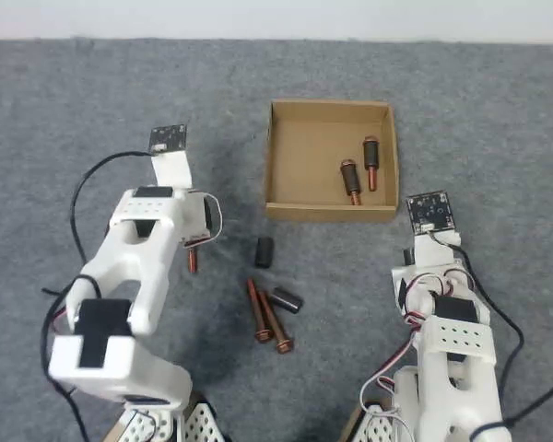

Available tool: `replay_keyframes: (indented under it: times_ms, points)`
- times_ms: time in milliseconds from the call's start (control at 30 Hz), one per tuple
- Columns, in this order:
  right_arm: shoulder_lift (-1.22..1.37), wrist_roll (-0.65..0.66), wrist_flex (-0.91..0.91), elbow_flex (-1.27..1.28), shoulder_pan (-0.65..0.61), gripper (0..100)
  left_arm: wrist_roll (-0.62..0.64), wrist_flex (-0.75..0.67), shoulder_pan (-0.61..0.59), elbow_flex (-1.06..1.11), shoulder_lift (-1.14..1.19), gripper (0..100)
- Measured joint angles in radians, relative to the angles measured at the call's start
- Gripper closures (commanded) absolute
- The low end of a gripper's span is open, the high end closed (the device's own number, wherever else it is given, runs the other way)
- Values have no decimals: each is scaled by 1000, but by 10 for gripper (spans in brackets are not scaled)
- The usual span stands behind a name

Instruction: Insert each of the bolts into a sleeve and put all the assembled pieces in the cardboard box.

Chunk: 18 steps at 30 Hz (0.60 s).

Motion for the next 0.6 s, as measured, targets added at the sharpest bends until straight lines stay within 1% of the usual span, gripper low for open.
replay_keyframes:
  times_ms: [233,433,600]
  points:
    - [0,0,-196,5,-60,990,-43,-103,3,118,-110,988]
    - [0,0,-364,5,-112,989,-48,-117,3,123,-115,988]
    - [0,0,-466,5,-172,990,-48,-120,3,123,-115,988]
